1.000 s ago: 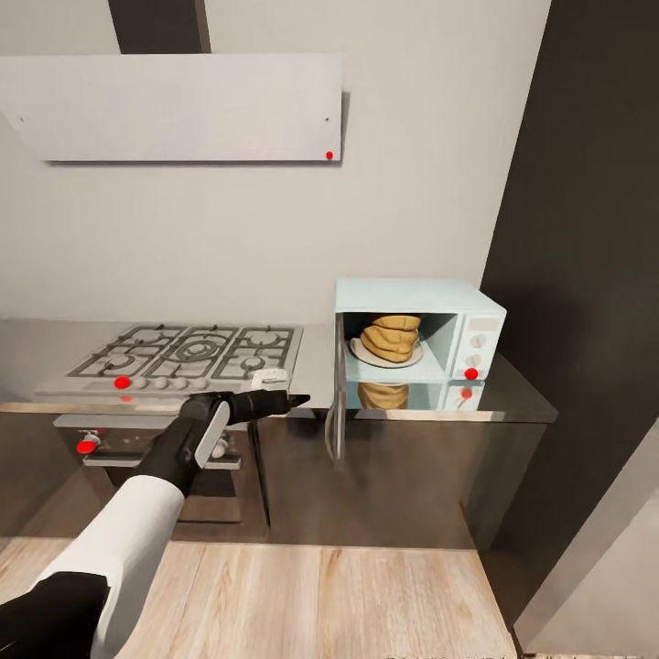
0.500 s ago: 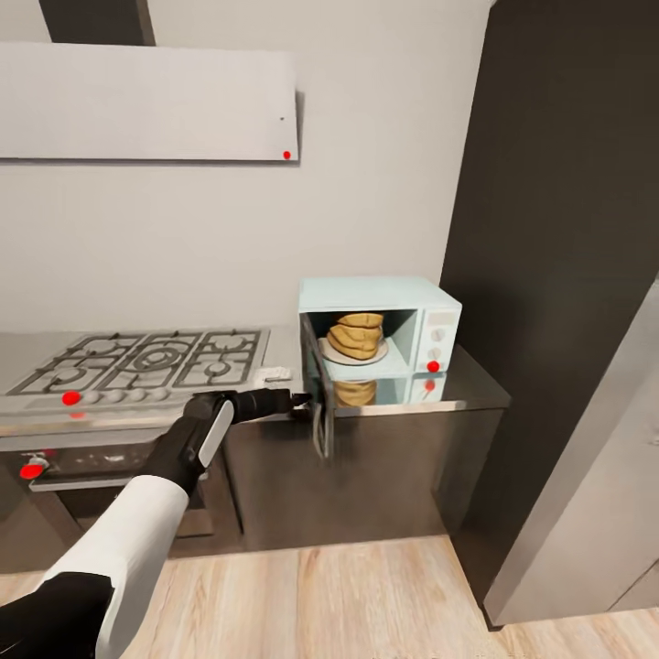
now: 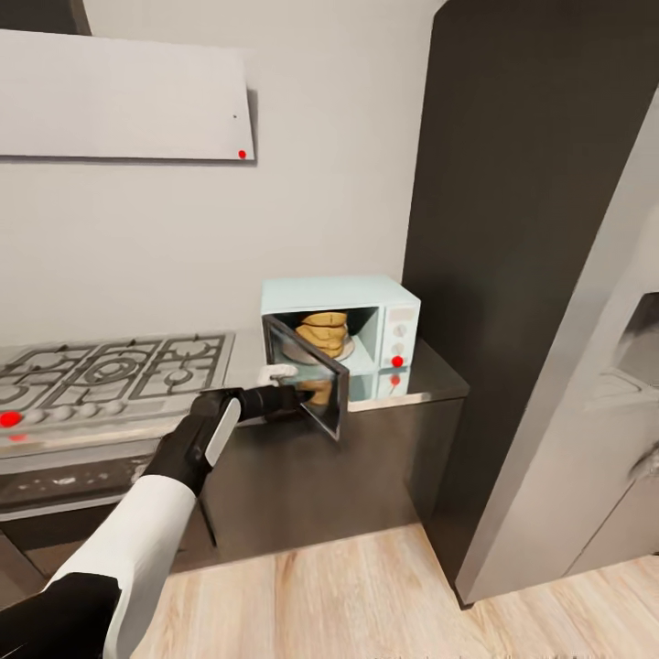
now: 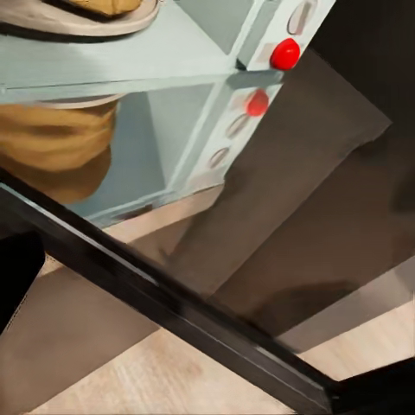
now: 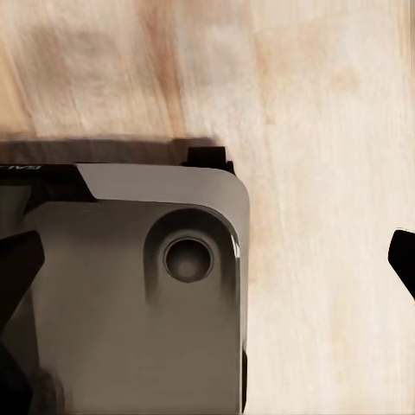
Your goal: In the kitchen, take the popcorn bag from the countertop, put it into the microwave, and heat it until the popcorn is cooked so the cooked popcorn ends up inside the bag.
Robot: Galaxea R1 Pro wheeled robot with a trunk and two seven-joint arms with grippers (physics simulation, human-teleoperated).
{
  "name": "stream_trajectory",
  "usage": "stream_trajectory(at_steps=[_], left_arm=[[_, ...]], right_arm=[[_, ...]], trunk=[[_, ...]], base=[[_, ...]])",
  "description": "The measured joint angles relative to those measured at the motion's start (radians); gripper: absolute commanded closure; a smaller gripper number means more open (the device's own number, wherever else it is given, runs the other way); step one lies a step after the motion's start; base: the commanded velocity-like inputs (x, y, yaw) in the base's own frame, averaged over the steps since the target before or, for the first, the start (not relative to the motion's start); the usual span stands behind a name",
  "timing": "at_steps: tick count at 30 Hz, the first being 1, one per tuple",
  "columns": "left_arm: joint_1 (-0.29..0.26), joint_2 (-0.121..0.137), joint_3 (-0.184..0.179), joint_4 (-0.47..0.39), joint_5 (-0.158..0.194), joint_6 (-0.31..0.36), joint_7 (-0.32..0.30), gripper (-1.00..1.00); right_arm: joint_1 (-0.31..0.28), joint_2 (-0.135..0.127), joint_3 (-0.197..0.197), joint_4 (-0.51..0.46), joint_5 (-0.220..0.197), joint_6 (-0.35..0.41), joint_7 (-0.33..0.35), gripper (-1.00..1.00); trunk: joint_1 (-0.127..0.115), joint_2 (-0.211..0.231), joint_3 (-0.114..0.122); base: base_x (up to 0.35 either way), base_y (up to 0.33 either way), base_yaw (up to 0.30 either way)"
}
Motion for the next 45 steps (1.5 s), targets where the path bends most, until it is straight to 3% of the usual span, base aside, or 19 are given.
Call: stream_trajectory(at_steps=[11,18,21,25,28,32,33,34,38,42,43,44,45], left_arm=[[0.0,-0.006,0.001,-0.013,0.0,0.001,0.03,-1.0],[0.0,-0.008,0.001,-0.017,0.003,0.001,0.157,-1.0],[0.0,-0.011,0.001,-0.031,0.005,0.002,0.232,-1.0],[0.0,-0.041,0.0,-0.063,0.007,0.003,0.342,-1.0],[-0.001,-0.061,0.006,-0.067,-0.041,0.005,0.425,-1.0],[0.0,-0.081,0.002,-0.069,-0.046,0.01,0.563,-1.0],[0.0,-0.084,-0.005,-0.069,-0.017,0.007,0.565,-1.0],[0.0,-0.086,-0.024,-0.069,-0.001,0.005,0.61,-1.0],[0.0,-0.088,-0.089,-0.07,0.0,0.003,0.737,-1.0],[0.0,-0.088,-0.096,-0.113,0.0,-0.008,0.834,-1.0],[0.0,-0.088,-0.096,-0.115,0.014,-0.012,0.857,-1.0],[0.001,-0.089,-0.098,-0.116,0.05,-0.021,0.885,-1.0],[0.001,-0.089,-0.1,-0.117,0.052,-0.022,0.885,-1.0]], right_arm=[[0.0,0.0,0.0,0.0,0.0,0.0,0.0,-1.0],[0.0,0.0,0.0,0.0,0.0,0.0,0.0,-1.0],[0.0,0.0,0.0,0.0,0.0,0.0,0.0,-1.0],[0.0,0.0,0.0,0.0,0.0,0.0,0.0,-1.0],[0.0,0.0,0.0,0.0,0.0,0.0,0.0,-1.0],[0.0,0.0,0.0,0.001,0.001,0.001,0.0,-1.0],[0.0,0.0,0.0,0.001,0.001,0.001,0.0,-1.0],[0.0,0.0,0.0,0.001,0.0,0.001,0.0,-1.0],[0.0,0.0,0.0,0.001,0.0,0.001,0.0,-1.0],[0.0,-0.001,-0.001,0.0,0.001,0.0,0.0,-1.0],[0.0,-0.002,-0.001,0.0,0.001,0.0,0.0,-1.0],[0.0,-0.004,-0.001,0.0,0.001,0.0,0.0,-1.0],[0.0,-0.007,-0.001,0.0,0.001,0.0,0.001,-1.0]], trunk=[[0.0,0.0,0.0],[0.0,0.0,0.0],[0.0,0.0,0.0],[0.0,0.0,0.0],[0.0,0.0,0.0],[0.0,0.0,0.0],[0.0,0.0,0.0],[0.0,0.0,0.0],[0.0,0.0,0.0],[0.0,0.0,0.0],[0.0,0.0,0.0],[0.0,0.0,0.0],[0.0,0.0,0.0]], base=[[0.0,0.0,-0.241],[0.0,0.0,-0.241],[0.0,0.0,-0.241],[0.0,0.0,-0.241],[0.0,0.0,-0.241],[0.0,0.0,-0.241],[0.0,0.0,-0.241],[0.0,0.0,-0.241],[0.0,0.0,-0.241],[0.0,0.0,-0.15],[0.0,0.0,-0.033],[0.0,0.0,-0.017],[0.0,0.0,-0.009]])
